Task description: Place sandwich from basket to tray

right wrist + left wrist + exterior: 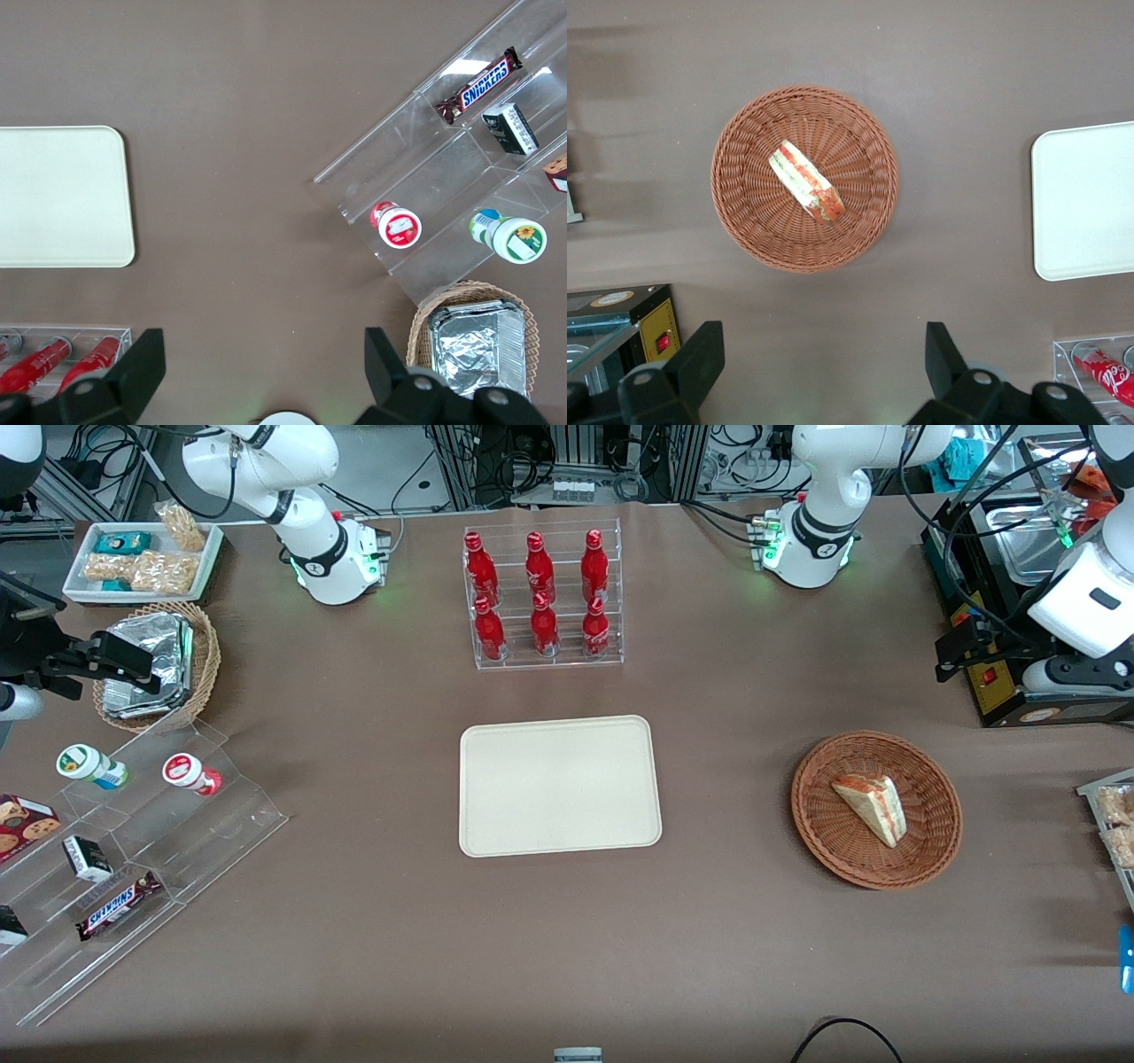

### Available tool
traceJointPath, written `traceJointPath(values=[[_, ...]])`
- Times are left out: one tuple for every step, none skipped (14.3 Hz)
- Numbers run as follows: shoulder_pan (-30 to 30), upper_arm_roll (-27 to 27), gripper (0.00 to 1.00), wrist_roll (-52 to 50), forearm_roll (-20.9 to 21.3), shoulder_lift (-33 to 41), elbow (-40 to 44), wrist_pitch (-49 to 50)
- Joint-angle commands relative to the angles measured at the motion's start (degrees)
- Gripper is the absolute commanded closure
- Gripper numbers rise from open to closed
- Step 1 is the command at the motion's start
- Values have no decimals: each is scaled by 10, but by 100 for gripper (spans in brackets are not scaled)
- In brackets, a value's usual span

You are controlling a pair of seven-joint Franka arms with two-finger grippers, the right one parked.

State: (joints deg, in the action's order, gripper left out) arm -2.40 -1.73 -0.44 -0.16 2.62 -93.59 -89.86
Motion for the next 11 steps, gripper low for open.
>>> traceJointPath(values=[[-6, 3, 0, -3, 9, -3, -12, 2], [-5, 4, 0, -3, 9, -10, -18, 1], [-5, 4, 0, -3, 9, -21, -20, -1], [-5, 5, 0, -3, 12, -35, -33, -8], [-5, 5, 0, -4, 13, -46, -52, -32], [-4, 7, 0, -4, 13, -49, -89, -70], [-3, 8, 0, -4, 13, -49, -132, -124], [-3, 14, 0, -4, 13, -48, -172, -175], [-3, 20, 0, -4, 13, -50, -210, -230], [-3, 23, 0, -4, 12, -54, -243, -281], [-3, 26, 0, -5, 7, -62, -270, -325]])
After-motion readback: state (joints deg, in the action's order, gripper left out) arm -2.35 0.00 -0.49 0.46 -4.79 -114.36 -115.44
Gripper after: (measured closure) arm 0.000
